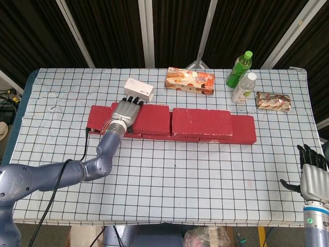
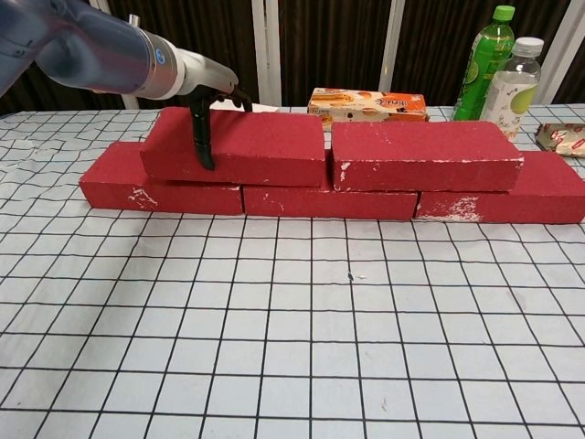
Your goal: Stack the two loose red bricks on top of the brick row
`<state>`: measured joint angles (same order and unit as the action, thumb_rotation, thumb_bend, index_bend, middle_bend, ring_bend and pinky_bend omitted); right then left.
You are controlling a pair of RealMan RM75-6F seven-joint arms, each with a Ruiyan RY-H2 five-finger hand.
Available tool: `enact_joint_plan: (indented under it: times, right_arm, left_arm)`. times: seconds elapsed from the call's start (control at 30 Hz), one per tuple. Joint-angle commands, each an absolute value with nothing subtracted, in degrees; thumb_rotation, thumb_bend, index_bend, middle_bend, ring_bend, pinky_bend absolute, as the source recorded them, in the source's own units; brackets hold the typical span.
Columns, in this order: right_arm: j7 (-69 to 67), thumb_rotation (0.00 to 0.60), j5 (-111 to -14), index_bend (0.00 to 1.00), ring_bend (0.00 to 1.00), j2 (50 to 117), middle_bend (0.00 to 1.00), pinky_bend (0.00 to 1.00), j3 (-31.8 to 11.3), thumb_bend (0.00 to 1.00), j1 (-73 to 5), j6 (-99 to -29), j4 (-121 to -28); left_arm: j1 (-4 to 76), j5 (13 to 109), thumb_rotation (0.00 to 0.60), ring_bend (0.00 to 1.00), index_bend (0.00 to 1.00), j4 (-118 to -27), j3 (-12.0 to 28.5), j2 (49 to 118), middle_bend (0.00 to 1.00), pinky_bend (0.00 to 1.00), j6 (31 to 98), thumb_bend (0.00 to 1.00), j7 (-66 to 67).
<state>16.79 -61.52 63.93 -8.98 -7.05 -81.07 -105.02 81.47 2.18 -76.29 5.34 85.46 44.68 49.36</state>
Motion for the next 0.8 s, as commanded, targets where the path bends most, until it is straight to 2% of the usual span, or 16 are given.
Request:
enact_joint_plan:
  times: [0.03, 0.53, 0.7, 0.8]
  right_arm:
    - [16.8, 0.600, -61.5, 0.05, 0.00, 63.9, 0.00, 0.00, -9.0, 0.15, -7.0, -81.1, -105.0]
    - [16.9, 0.600, -61.3, 0.05, 0.00, 64.0, 0.00, 0.00, -9.1, 0.15, -7.0, -81.3, -105.0]
    - [16.7, 0.600, -61.4, 0.05, 0.00, 63.7, 0.00, 0.00, -9.0, 0.15, -6.8, -81.3, -105.0]
    - [16.4, 0.600, -61.2, 0.05, 0.00, 63.6, 0.00, 0.00, -9.1, 0.15, -6.8, -81.2, -104.9]
  left_arm:
    - [81.7, 1.8, 0.600, 0.00, 0.09, -76.4, 5.4, 85.4, 0.00, 0.11, 44.7, 0.00, 49.7]
    - [81.3, 3.3, 0.600, 0.00, 0.08, -77.4, 5.8, 84.9, 0.00, 0.11, 45.3, 0.00, 49.3]
    - [79.1, 6.9, 0.600, 0.00, 0.07, -88.0, 7.2, 76.6, 0.01, 0.11, 47.9, 0.00, 46.3]
    - [75.6, 11.3, 0.600, 0.00, 0.06, -95.4, 6.9, 70.2, 0.05, 0.11, 49.9, 0.00, 43.1]
